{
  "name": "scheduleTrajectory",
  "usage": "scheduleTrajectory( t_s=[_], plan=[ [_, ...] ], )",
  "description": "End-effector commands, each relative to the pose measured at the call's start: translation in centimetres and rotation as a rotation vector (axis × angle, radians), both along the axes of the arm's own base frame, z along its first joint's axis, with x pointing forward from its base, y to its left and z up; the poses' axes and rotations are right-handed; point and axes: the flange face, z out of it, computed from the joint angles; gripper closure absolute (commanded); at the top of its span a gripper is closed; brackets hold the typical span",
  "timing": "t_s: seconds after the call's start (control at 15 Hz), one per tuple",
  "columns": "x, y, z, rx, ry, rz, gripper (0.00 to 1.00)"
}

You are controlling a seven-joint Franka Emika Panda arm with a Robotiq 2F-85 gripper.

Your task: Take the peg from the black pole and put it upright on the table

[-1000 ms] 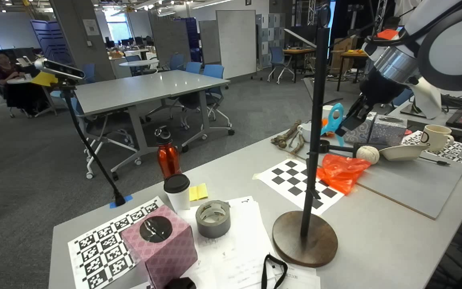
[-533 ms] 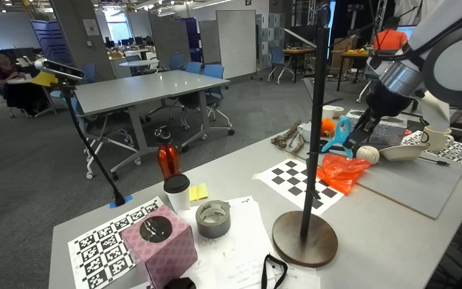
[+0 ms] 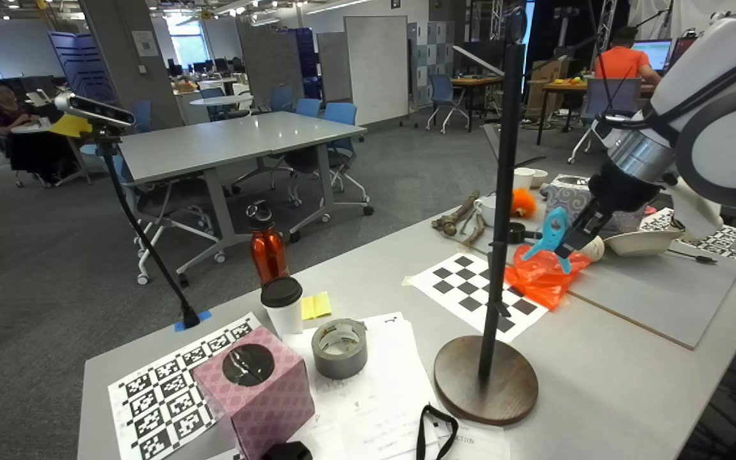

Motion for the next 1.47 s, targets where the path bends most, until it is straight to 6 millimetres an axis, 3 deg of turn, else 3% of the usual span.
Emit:
scheduleTrajectory(
  t_s=[0.0,0.47,1.07,1.4],
  plan=[
    [-0.3,-0.4,-1.5,0.002,-0.025,-0.044,0.93],
    [-2.1,0.2,-4.7,0.041,0.017,-0.099,0.93],
    [-4.0,2.9,-8.2,0.123,0.102,-0.129,0.93],
    [-4.3,2.3,-9.8,0.090,0.111,-0.130,0.93]
  ],
)
